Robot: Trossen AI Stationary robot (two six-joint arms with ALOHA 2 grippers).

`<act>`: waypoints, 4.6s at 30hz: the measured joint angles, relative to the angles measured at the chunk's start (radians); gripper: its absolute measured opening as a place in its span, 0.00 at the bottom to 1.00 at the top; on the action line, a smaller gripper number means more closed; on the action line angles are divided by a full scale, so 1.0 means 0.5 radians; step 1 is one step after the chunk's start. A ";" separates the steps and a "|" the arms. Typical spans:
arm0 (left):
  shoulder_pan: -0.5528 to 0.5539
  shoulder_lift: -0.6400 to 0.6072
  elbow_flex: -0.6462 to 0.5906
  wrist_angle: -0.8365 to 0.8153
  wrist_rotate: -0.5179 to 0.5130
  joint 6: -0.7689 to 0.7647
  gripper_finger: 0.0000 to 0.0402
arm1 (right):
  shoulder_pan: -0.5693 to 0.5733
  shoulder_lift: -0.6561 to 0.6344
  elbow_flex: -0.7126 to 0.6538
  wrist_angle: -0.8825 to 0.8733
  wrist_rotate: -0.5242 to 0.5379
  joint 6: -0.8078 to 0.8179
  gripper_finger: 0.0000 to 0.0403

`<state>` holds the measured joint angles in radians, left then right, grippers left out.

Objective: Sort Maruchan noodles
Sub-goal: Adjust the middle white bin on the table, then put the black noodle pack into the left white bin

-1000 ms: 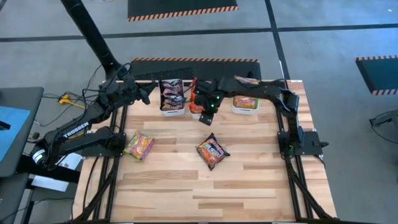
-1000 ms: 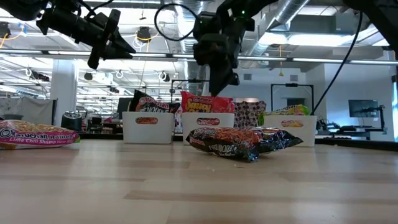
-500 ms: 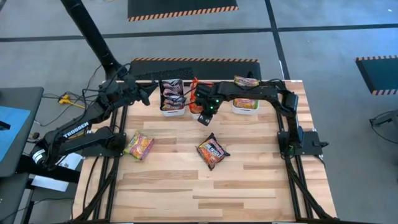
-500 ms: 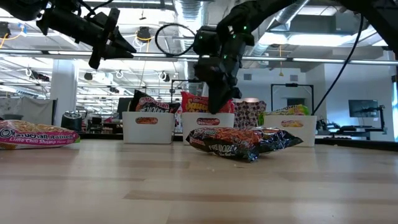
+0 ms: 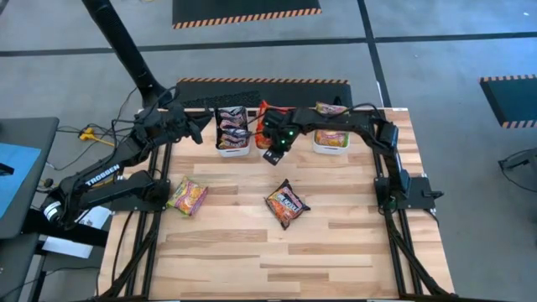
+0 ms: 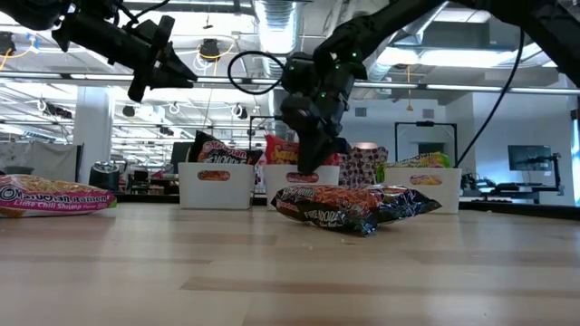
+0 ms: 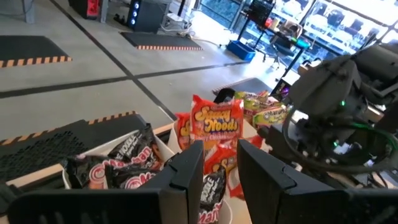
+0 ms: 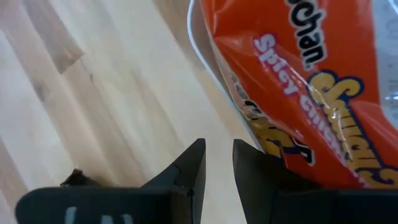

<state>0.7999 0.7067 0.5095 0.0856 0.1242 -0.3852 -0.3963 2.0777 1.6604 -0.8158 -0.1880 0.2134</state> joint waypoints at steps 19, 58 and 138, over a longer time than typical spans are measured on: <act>0.000 -0.032 0.000 -0.034 0.051 0.106 0.21 | -0.019 -0.003 0.031 -0.312 -0.435 0.174 0.27; -0.009 -0.092 0.000 -0.205 0.266 -0.037 0.21 | 0.703 -0.961 -0.129 -1.103 0.224 0.412 0.27; -0.019 -0.092 0.000 -0.674 0.456 -0.179 0.21 | 0.753 -0.552 -1.481 1.360 -0.201 1.256 0.34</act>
<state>0.7906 0.6605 0.5095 -0.2512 0.3523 -0.4747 -0.0200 1.8016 0.9199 -0.1359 -0.2884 0.8415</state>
